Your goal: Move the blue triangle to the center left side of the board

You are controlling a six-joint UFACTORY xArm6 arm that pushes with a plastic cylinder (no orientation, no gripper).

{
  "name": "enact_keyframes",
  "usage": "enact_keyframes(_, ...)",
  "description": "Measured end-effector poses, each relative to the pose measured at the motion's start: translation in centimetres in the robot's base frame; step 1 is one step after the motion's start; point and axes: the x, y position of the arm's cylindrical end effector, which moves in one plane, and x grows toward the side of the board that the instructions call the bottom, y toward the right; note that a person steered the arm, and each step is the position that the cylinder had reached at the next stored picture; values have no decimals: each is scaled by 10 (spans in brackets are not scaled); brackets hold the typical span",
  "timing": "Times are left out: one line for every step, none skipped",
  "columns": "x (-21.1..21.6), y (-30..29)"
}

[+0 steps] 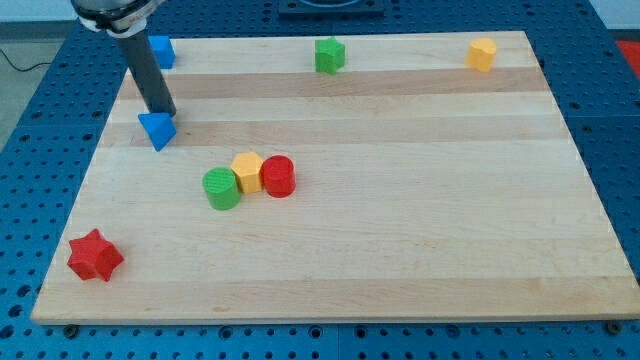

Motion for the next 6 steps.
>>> enact_keyframes(-17, 26)
enact_keyframes(-1, 74)
enact_keyframes(24, 85)
enact_keyframes(24, 81)
enact_keyframes(9, 98)
enact_keyframes(22, 148)
